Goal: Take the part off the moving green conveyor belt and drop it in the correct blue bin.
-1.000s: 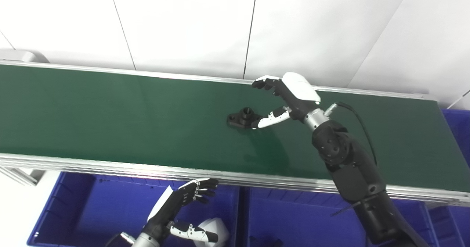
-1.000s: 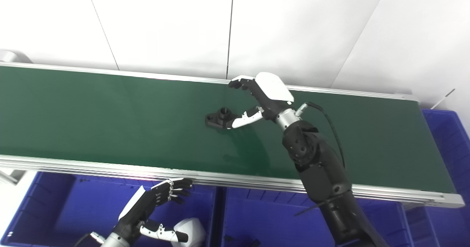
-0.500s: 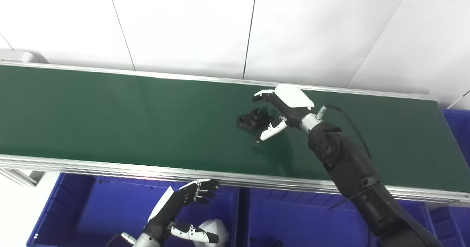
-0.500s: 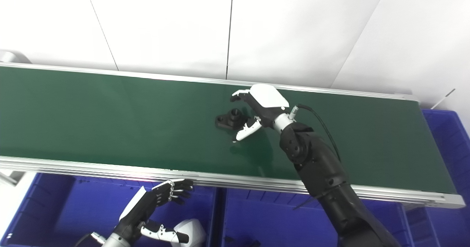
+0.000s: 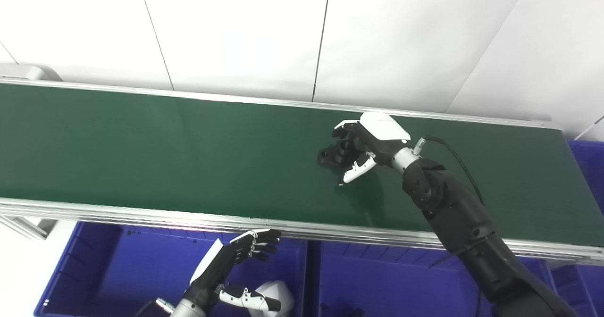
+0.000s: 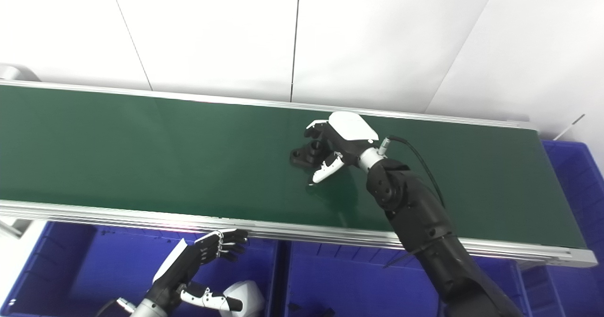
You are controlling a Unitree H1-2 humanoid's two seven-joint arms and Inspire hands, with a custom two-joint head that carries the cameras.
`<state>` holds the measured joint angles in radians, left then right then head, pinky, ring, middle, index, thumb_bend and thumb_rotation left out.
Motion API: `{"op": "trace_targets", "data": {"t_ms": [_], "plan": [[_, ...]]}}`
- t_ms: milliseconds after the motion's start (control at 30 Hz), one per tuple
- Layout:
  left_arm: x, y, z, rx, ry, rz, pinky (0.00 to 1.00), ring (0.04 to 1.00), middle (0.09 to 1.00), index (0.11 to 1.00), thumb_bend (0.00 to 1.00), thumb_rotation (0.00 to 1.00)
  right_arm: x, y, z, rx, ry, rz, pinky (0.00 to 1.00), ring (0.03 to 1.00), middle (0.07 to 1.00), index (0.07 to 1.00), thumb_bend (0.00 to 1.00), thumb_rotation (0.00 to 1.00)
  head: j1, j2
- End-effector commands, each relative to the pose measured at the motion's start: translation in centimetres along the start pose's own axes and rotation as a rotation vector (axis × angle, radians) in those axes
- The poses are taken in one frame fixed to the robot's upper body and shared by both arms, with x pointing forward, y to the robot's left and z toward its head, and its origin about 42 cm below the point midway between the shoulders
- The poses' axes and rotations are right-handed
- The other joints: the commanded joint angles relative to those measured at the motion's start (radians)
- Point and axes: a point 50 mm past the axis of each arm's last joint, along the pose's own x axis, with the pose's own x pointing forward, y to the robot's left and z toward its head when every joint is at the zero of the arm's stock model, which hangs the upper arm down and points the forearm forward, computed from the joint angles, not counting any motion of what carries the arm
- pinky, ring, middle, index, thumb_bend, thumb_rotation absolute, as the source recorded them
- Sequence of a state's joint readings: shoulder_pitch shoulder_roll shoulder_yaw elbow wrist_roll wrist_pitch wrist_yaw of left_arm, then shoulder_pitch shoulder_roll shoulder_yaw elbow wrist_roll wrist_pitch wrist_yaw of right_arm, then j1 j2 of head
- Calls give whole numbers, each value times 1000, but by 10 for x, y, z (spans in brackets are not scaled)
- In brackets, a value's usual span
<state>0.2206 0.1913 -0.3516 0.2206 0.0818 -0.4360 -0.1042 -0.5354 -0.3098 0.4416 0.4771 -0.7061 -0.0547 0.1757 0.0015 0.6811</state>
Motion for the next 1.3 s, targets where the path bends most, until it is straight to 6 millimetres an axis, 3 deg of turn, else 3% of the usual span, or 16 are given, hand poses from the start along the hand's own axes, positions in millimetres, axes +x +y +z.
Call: {"op": "trace_targets", "data": {"t_ms": [0,67,100,133,200,267,600,900,1267], "plan": [[4,4,11,-1,-69,10,645,714,773,773,827,119,3,-13,7,-14,-55,-11,415,512,620,703,794,124,1,-1],[4,4,10,-5,-65,14,644,713,771,769,836,122,1,-13,7,-31,-66,-6,392,480,587,680,741,135,-1,1],[4,4,10,-7,-65,17,641,707,767,768,841,126,0,-13,7,-43,-67,-4,386,471,529,664,634,55,-3,2],[4,4,10,-6,-66,16,639,704,765,767,843,125,-1,-12,7,-55,-66,-3,378,466,509,652,597,28,-3,2],[4,4,10,-7,-67,18,640,705,767,767,845,133,-2,-11,7,-85,-50,4,384,409,504,581,534,5,-1,4],[5,4,11,-5,-71,15,639,707,768,767,837,135,-4,-11,8,-117,-43,12,328,373,485,552,514,0,0,6],[7,4,11,-11,-74,17,637,700,765,769,842,140,-13,0,-1,-232,-16,55,339,409,536,503,512,0,1,11],[7,4,11,-9,-73,20,634,694,765,766,855,161,-23,-1,-6,-250,-37,8,280,430,544,516,489,0,0,11],[6,4,13,-7,-76,21,637,692,762,768,847,138,-64,-37,23,-90,-122,-177,305,386,495,547,491,0,-4,17]]}}
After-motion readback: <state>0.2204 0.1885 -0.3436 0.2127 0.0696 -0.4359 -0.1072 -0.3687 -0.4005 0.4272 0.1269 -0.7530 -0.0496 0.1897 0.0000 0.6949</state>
